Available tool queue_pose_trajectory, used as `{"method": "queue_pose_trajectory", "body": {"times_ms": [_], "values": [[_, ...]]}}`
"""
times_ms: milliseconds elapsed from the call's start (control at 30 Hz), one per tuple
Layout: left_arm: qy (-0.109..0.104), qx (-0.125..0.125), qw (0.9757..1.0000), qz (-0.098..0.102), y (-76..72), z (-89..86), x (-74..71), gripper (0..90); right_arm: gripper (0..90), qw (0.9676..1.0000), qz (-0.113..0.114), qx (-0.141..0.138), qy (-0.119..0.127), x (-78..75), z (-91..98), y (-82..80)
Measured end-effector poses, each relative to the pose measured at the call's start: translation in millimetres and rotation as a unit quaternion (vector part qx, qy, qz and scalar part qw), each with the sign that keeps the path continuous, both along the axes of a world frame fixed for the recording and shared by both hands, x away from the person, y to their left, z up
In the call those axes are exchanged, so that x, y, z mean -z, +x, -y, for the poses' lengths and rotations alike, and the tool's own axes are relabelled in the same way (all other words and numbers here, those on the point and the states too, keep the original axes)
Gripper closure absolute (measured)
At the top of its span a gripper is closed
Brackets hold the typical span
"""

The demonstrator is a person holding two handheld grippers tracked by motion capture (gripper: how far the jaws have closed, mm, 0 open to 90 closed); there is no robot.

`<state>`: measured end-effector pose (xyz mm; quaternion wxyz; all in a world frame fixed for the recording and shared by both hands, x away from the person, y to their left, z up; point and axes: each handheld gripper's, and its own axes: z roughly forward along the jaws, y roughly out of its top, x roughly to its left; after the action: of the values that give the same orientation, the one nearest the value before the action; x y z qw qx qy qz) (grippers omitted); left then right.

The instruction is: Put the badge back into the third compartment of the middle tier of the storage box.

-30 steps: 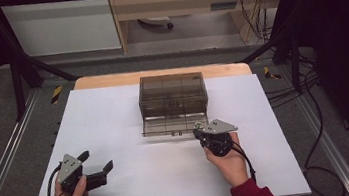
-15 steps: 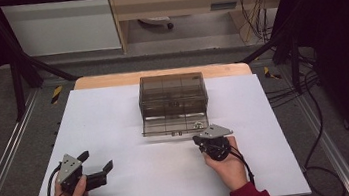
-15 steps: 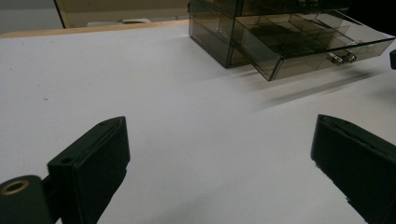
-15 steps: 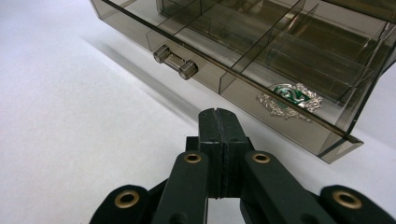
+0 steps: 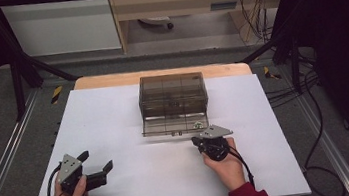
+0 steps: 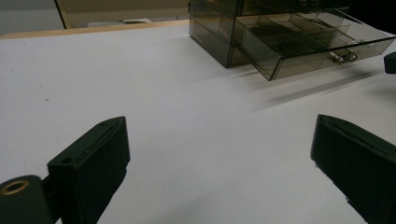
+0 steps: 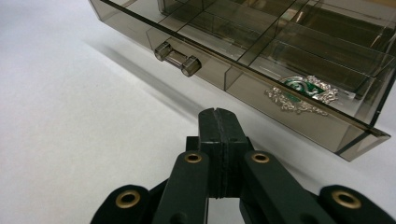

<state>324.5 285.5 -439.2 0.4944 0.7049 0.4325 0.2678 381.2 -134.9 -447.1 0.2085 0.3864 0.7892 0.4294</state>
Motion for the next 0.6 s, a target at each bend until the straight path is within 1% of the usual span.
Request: {"method": "queue_pose_trajectory", "body": {"times_ms": [67,167,200,400,533,600], "values": [[-0.003,0.001,1.0,-0.002,-0.1,-0.1,0.3,5.0,90.0,1.0,0.0,0.003,0.0,0.6,0.1,0.2],[0.001,0.0,1.0,-0.001,0.0,-1.2,0.2,5.0,90.0,1.0,0.001,0.004,0.001,1.5,0.5,1.8],[0.0,0.0,1.0,-0.001,0.0,-1.3,0.1,5.0,90.0,1.0,-0.001,0.007,0.004,1.7,0.4,2.0],[0.001,0.001,1.0,0.001,-0.2,-0.4,-0.4,5.0,90.0,1.0,0.0,0.008,0.004,3.0,1.5,3.1],[0.001,0.001,1.0,0.0,0.1,-0.6,-0.1,5.0,90.0,0.9999,0.002,0.011,0.013,2.3,1.2,4.4],[-0.002,0.002,1.0,-0.002,0.0,-0.5,0.1,5.0,90.0,0.9998,0.002,0.013,0.018,2.6,0.6,6.1]]}}
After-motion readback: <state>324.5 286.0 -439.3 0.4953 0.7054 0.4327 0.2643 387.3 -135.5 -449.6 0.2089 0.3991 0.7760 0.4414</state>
